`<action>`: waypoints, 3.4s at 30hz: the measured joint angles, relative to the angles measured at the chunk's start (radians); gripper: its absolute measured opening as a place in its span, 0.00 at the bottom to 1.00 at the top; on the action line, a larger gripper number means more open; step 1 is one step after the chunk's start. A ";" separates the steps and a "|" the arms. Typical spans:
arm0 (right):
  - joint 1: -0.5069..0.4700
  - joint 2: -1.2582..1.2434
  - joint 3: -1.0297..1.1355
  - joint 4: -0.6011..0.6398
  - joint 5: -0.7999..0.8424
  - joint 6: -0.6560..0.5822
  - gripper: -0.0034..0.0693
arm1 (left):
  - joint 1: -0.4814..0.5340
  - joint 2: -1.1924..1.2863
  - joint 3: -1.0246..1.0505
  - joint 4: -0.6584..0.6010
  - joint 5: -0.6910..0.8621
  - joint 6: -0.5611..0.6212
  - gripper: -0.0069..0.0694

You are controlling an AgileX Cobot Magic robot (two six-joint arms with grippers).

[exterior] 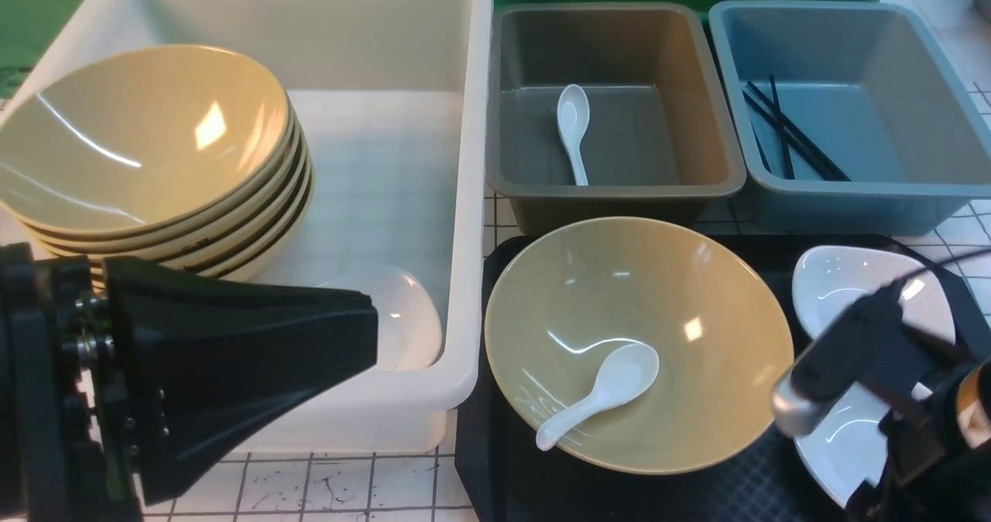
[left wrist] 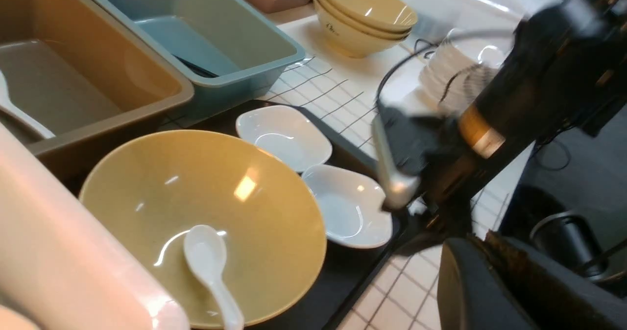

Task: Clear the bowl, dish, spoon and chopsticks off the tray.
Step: Use the right arm to grab the plate, then use the right arm to put the plate into the large storage box on the left

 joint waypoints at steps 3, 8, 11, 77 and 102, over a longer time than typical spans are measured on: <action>-0.007 0.066 0.049 -0.026 -0.113 0.004 0.85 | 0.000 0.000 0.000 -0.009 0.000 -0.001 0.09; -0.007 0.177 0.053 -0.180 -0.215 0.053 0.83 | 0.000 0.000 0.000 -0.015 0.000 -0.002 0.09; -0.007 0.238 0.053 -0.237 -0.231 0.086 0.77 | 0.000 0.000 0.000 -0.015 0.000 -0.002 0.09; 0.359 0.900 -1.427 0.053 0.228 -0.781 0.12 | 0.000 -0.251 -0.122 0.888 0.235 -0.846 0.09; 0.313 0.936 -1.428 0.190 0.250 -1.024 0.12 | 0.000 -0.251 -0.122 0.877 0.234 -0.846 0.09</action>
